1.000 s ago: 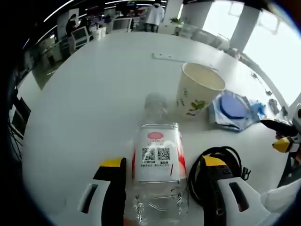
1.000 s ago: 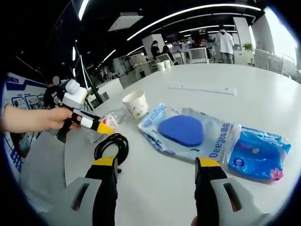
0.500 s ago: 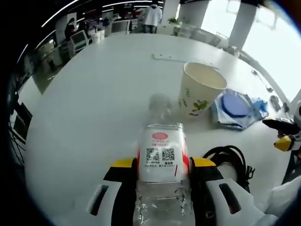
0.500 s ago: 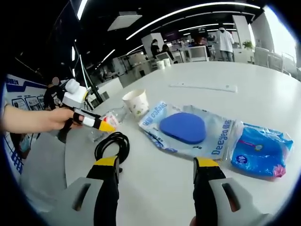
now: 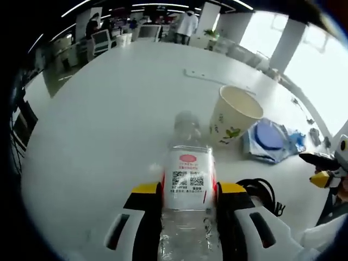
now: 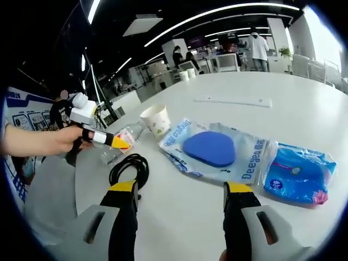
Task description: Arrange the tabletop items into an orderly group along one side of the table until the central work area is clear of visible clutter.
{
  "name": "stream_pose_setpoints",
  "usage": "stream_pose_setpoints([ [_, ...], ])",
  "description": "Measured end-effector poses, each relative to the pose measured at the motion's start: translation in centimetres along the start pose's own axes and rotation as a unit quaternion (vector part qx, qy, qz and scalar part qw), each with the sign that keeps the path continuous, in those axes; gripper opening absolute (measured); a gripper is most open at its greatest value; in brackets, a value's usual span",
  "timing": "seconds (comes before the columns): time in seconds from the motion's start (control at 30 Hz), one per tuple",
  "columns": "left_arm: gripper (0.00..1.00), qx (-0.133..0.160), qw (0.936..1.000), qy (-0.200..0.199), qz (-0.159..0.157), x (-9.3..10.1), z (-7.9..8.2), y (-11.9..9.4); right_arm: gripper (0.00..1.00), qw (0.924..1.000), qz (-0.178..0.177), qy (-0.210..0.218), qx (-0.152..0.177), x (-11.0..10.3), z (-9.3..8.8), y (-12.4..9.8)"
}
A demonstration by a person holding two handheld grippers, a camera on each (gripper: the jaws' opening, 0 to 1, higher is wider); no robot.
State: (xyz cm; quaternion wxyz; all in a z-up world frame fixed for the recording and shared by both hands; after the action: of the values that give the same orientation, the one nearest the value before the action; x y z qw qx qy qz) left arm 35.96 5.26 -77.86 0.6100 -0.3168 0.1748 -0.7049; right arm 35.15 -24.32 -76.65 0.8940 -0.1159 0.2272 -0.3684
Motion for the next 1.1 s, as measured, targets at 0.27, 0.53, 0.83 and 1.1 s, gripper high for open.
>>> stream_pose_setpoints([
  [0.27, 0.35, 0.032, 0.9994, -0.007, 0.002, -0.4, 1.4, -1.0, 0.61, 0.9999, 0.011, -0.002, 0.004, -0.9, 0.5, 0.7],
  [0.53, 0.35, 0.067, 0.9976, -0.013, -0.01, 0.1, 2.3, -1.9, 0.61, 0.9999, 0.015, -0.003, 0.004, -1.3, 0.6, 0.9],
  [0.83, 0.36, 0.114, 0.9894, -0.03, -0.085, 1.7, 2.8, -2.8, 0.61, 0.9999, 0.016, -0.003, 0.006, -1.4, 0.7, 0.8],
  [1.1, 0.36, 0.103, 0.9814, 0.032, -0.159, 3.4, 2.0, -3.3, 0.6, 0.9997, 0.025, -0.006, 0.005, -2.0, 1.0, 1.3],
])
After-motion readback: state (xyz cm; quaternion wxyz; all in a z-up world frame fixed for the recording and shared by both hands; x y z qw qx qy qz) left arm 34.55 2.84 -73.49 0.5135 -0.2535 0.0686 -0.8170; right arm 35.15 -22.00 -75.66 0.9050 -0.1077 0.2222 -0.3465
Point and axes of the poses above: the point that each gripper's makers call its tool centre point, and the gripper's own axes: y roughly forward along the fingers, x roughly to its right, z roughly out of its top, the point moved 6 cm from there along -y, roughly backward along the fingers, and after that the axes turned 10 degrees about x, right-handed, at the moved point
